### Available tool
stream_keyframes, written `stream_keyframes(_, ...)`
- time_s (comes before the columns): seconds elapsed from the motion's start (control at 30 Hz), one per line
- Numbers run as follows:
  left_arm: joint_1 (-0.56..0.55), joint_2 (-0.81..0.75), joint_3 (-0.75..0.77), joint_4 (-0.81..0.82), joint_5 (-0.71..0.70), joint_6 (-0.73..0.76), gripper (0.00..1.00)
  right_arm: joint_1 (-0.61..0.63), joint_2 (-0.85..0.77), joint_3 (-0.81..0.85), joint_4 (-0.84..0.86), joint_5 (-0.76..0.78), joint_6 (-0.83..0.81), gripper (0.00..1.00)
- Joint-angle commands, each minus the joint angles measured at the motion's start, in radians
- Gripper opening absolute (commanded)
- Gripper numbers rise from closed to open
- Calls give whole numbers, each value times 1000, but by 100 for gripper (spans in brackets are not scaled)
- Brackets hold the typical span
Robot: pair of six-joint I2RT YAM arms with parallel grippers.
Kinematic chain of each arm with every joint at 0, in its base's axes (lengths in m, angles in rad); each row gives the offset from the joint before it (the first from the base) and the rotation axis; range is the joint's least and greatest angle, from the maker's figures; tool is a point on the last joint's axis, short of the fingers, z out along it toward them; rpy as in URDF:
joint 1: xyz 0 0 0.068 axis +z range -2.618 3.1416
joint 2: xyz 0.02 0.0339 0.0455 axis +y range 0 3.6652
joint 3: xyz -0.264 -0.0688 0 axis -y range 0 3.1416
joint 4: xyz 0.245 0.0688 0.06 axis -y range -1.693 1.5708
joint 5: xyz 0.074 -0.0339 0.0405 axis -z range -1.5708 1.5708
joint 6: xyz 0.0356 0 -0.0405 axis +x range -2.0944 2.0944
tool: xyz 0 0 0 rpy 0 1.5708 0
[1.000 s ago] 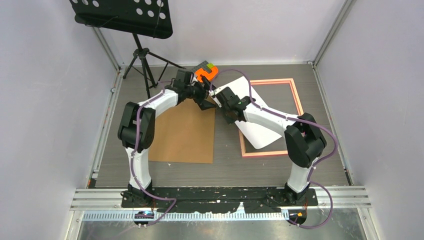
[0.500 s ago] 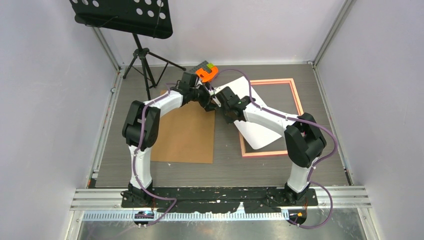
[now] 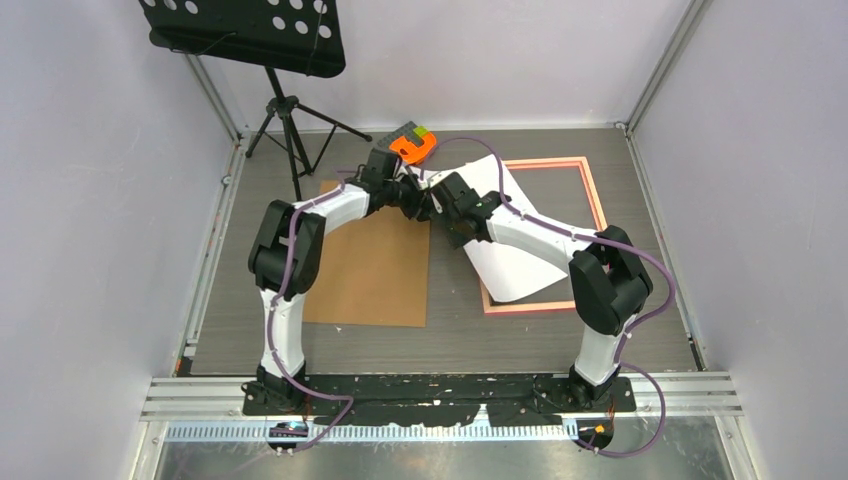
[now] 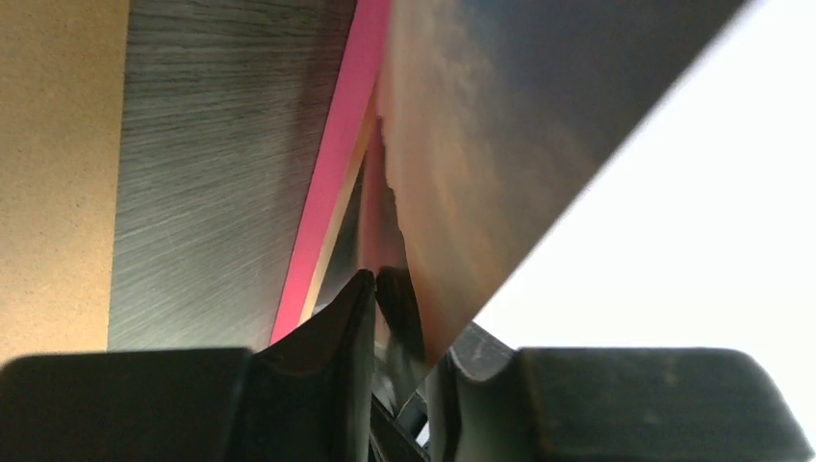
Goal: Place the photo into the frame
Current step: Turn over the photo from the photo frame.
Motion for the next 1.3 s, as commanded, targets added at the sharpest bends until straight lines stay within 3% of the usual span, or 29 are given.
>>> stream_keyframes(0.0, -6, 18, 2, 49, 1, 8, 20, 4, -51, 51, -3, -18, 22, 36)
stream_keyframes(0.13, -2, 28, 3, 51, -1, 22, 13, 0, -97, 52, -20, -11, 13, 51)
stream_keyframes(0.23, 0, 36, 18, 34, -5, 57, 0, -17, -148, 47, -34, -2, 4, 61)
stream_keyframes(0.47, 9, 37, 101, -89, -38, 195, 0, -98, -284, -4, -40, 8, -24, 73)
stream_keyframes(0.83, 17, 71, 253, -268, -28, 413, 0, -455, -390, -119, -9, -37, -46, 72)
stream_keyframes(1.27, 17, 129, 344, -417, 7, 587, 0, -804, -258, -129, 48, -142, -109, 68)
